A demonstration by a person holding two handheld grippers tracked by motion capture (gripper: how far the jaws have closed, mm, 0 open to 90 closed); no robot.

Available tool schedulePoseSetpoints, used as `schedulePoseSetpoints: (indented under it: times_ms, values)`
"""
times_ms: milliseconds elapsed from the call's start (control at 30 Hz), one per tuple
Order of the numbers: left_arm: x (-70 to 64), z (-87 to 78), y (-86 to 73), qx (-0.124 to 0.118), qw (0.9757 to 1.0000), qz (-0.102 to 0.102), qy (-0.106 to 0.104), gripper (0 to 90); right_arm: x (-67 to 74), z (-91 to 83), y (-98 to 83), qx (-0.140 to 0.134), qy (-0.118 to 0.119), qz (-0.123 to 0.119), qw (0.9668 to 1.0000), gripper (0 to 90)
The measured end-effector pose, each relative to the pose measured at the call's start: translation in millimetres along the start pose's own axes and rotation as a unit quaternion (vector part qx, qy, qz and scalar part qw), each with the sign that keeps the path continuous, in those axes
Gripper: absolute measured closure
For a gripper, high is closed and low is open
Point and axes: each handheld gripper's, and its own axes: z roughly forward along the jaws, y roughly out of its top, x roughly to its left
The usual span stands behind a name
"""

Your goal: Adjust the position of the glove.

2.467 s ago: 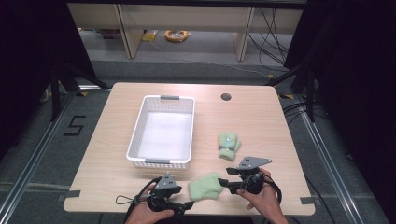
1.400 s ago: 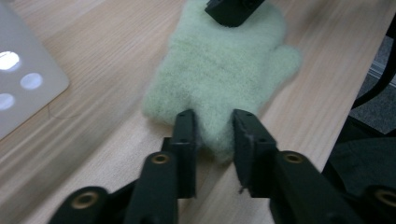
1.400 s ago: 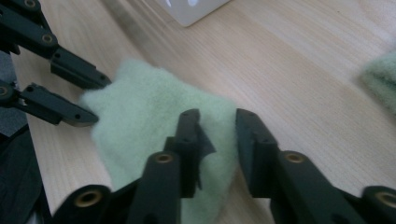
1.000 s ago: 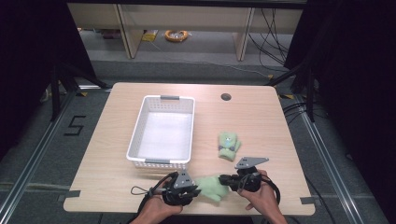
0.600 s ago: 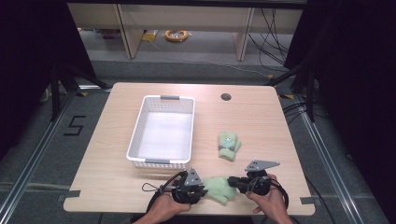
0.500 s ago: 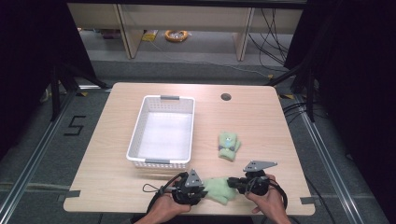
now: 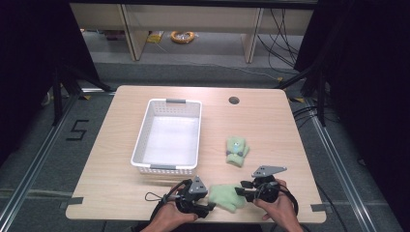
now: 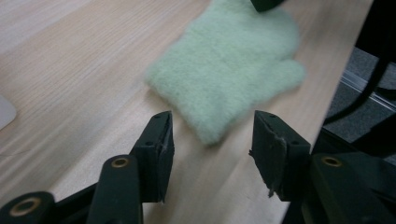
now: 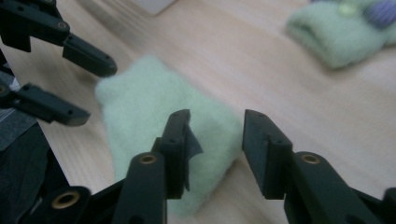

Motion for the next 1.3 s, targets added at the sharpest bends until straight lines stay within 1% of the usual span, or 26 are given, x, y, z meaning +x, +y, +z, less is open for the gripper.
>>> schedulePoseSetpoints:
  times_ms: [33,67,100,133,167,200,233,267,300,333,367,433,467,500,600,667,767,833,867,900,933,967,1067,1100,1167,1300]
  values:
    - [-3.4,-5.5,0.5,-0.015,0.9999,-0.001,0.004,45.0,-0.4,-2.4,3.2,-0.004,-0.008,-0.009,0.9999,58.0]
    - [-3.4,-5.5,0.5,-0.015,0.9999,-0.001,0.004,43.2,-0.4,-2.4,3.2,-0.004,-0.008,-0.009,0.9999,58.0]
    - [-3.9,-11.6,1.6,-0.024,0.9997,0.0,0.007,41.5,-3.0,-6.1,10.0,-0.018,-0.02,-0.028,0.9992,56.6]
    - [-3.9,-11.6,1.6,-0.024,0.9997,0.0,0.007,41.3,-3.0,-6.1,10.0,-0.018,-0.02,-0.028,0.9992,56.6]
    - [-3.6,-16.2,1.3,-0.034,0.9994,-0.006,0.006,41.1,-7.0,-8.8,17.5,-0.022,-0.024,-0.032,0.9989,55.4]
    - [-3.6,-16.2,1.3,-0.034,0.9994,-0.006,0.006,40.7,-7.0,-8.8,17.5,-0.022,-0.024,-0.032,0.9989,55.4]
    - [-1.9,-19.6,1.2,-0.032,0.9995,0.003,0.007,39.7,-13.7,-9.5,24.5,-0.033,-0.032,-0.045,0.998,54.9]
    - [-0.8,-21.1,0.8,-0.036,0.9993,0.001,0.01,39.7,-13.7,-9.5,24.5,-0.033,-0.032,-0.045,0.998,54.9]
    - [-1.7,-21.9,0.2,-0.046,0.9988,-0.014,0.005,38.5,-16.7,-9.0,28.1,-0.036,-0.036,-0.047,0.9976,54.5]
    - [-0.3,-24.2,-0.2,-0.046,0.9988,-0.012,0.008,37.2,-20.7,-8.1,32.1,-0.036,-0.037,-0.056,0.9971,54.2]
    - [0.8,-25.8,-1.1,-0.045,0.9988,-0.016,0.009,34.8,-27.0,-4.7,39.3,-0.034,-0.049,-0.052,0.9968,53.9]
    - [3.6,-29.1,-1.9,-0.043,0.9989,-0.007,0.013,33.7,-29.8,-2.2,43.2,-0.033,-0.053,-0.053,0.9966,53.9]
    - [3.3,-29.8,-3.2,-0.046,0.9987,-0.017,0.015,32.0,-36.9,3.9,51.9,-0.028,-0.065,-0.068,0.9952,53.9]
    - [3.8,-31.6,-4.9,-0.046,0.9988,-0.013,0.007,31.6,-38.7,6.4,54.7,-0.028,-0.066,-0.068,0.9951,53.9]
    - [3.2,-32.9,-8.0,-0.047,0.9987,-0.02,0.008,30.2,-43.9,13.7,62.4,-0.031,-0.067,-0.063,0.9952,53.7]
    - [4.8,-35.1,-10.0,-0.038,0.9991,-0.012,0.014,29.8,-49.0,18.7,68.6,-0.022,-0.066,-0.066,0.9954,53.7]
    - [4.3,-36.6,-12.9,-0.051,0.9982,-0.03,0.01,29.6,-55.9,25.2,74.9,-0.012,-0.064,-0.058,0.9962,53.8]
    - [8.2,-39.4,-14.3,-0.039,0.9989,-0.02,0.014,29.6,-62.2,31.0,79.1,-0.015,-0.056,-0.067,0.9961,53.8]
    - [8.4,-39.5,-15.0,-0.049,0.9984,-0.026,0.011,29.6,-65.9,34.5,82.1,-0.003,-0.058,-0.065,0.9962,54.0]
    - [8.3,-39.5,-15.7,-0.047,0.9982,-0.035,0.012,29.6,-67.6,36.7,83.3,0.004,-0.061,-0.058,0.9964,54.4]
    - [8.3,-39.5,-15.7,-0.047,0.9982,-0.035,0.012,29.6,-67.6,36.7,83.3,0.004,-0.061,-0.058,0.9964,54.4]
    - [10.8,-39.6,-16.3,-0.041,0.9988,-0.022,0.017,29.6,-71.8,40.9,86.5,0.018,-0.056,-0.059,0.9965,54.6]
    - [9.9,-38.3,-16.8,-0.047,0.9983,-0.032,0.014,29.7,-76.3,48.4,87.6,0.01,-0.056,-0.052,0.997,55.2]
    - [11.2,-39.2,-16.7,-0.038,0.9989,-0.024,0.013,29.7,-79.8,53.4,88.9,0.024,-0.054,-0.051,0.997,55.7]
    - [11.5,-39.4,-16.5,-0.037,0.999,-0.022,0.013,29.6,-82.5,59.4,89.6,0.025,-0.06,-0.052,0.9965,55.8]
    - [10.8,-38.4,-16.6,-0.042,0.9986,-0.028,0.013,29.7,-84.9,65.5,91.1,0.037,-0.067,-0.046,0.996,55.7]
